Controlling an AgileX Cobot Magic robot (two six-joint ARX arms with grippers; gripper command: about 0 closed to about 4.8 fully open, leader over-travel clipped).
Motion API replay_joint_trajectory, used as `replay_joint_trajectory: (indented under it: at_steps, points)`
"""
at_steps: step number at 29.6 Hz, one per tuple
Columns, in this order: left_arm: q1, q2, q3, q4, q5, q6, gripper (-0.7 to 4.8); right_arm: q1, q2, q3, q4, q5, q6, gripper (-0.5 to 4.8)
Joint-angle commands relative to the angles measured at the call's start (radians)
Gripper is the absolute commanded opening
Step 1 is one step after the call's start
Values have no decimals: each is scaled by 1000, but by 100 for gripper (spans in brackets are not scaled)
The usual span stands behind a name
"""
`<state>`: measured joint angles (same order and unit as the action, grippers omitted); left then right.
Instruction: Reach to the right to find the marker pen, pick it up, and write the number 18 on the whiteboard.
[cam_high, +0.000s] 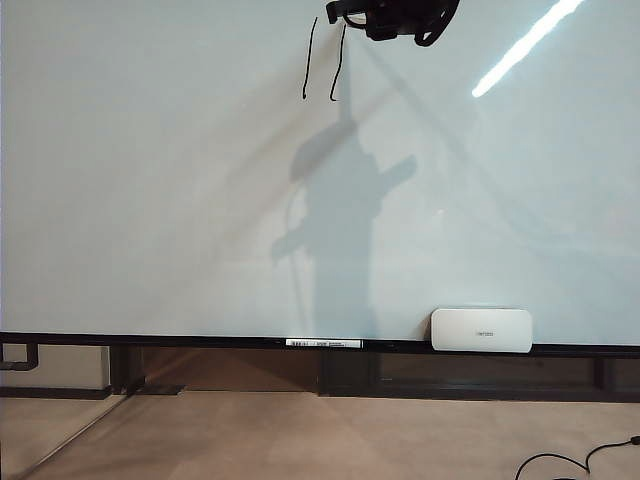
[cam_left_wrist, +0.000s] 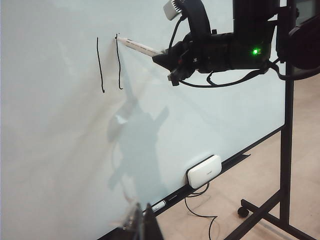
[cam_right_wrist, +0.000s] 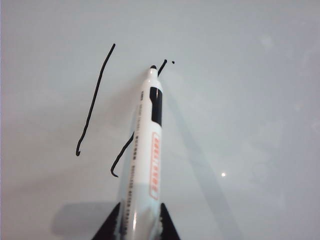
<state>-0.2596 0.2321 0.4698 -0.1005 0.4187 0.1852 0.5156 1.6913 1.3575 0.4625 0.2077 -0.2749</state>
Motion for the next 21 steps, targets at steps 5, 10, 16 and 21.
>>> replay_joint_trajectory:
  at_steps: [5,10,16,21]
  points:
    - [0,-1,4,12,5,2,-5,-1,-6,10,32,-1,-11,-2]
    - [0,-1,4,12,5,2,-5,-3,-6,10,32,0,-14,-2]
    - [0,-1,4,12,5,2,-5,-13,-6,10,32,3,-14,-2]
    - [0,-1,4,12,5,2,-5,-15,-6,10,31,4,-14,-2]
